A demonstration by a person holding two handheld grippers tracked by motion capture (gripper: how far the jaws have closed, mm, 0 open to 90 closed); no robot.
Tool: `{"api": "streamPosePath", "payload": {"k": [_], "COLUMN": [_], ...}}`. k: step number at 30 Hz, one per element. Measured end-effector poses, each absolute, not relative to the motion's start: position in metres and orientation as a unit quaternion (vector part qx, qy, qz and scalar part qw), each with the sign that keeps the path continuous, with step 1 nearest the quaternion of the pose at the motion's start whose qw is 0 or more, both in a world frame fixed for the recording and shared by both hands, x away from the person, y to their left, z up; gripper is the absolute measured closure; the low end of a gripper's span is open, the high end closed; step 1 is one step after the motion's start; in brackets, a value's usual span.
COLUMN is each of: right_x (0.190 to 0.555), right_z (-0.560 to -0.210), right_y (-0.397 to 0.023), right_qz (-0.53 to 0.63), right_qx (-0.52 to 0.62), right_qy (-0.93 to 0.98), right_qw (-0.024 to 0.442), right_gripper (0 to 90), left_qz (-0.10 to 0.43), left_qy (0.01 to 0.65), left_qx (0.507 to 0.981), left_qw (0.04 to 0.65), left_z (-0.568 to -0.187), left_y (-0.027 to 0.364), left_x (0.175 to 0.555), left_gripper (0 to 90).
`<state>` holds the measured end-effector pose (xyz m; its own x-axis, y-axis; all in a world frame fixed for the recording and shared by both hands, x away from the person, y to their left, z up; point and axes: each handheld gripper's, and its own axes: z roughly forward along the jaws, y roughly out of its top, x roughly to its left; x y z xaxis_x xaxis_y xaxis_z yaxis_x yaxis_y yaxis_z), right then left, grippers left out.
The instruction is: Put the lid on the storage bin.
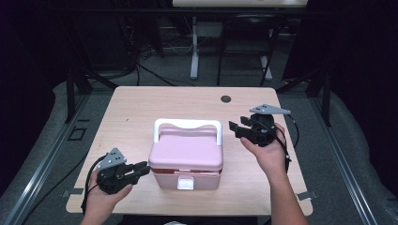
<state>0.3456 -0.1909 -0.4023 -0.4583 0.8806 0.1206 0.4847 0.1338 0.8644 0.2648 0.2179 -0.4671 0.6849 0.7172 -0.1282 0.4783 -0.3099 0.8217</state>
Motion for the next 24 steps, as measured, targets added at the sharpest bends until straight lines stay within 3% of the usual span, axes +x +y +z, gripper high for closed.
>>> {"api": "streamPosePath", "payload": {"k": [16, 24], "right_x": [0.345, 0.347], "right_z": [-0.402, -0.404], "right_y": [-0.192, -0.192], "right_qz": [0.459, 0.457], "right_qx": [0.473, 0.475], "right_qy": [0.719, 0.721], "right_qw": [0.218, 0.215], "right_gripper": [49.3, 48.2], "left_qz": [0.130, 0.134], "left_qy": [0.396, 0.408], "left_qx": [0.787, 0.779], "left_qw": [0.454, 0.457], "left_z": [-0.474, -0.474], "left_y": [0.230, 0.234], "left_x": [0.262, 0.271], "left_gripper": [73.8, 67.2]}}
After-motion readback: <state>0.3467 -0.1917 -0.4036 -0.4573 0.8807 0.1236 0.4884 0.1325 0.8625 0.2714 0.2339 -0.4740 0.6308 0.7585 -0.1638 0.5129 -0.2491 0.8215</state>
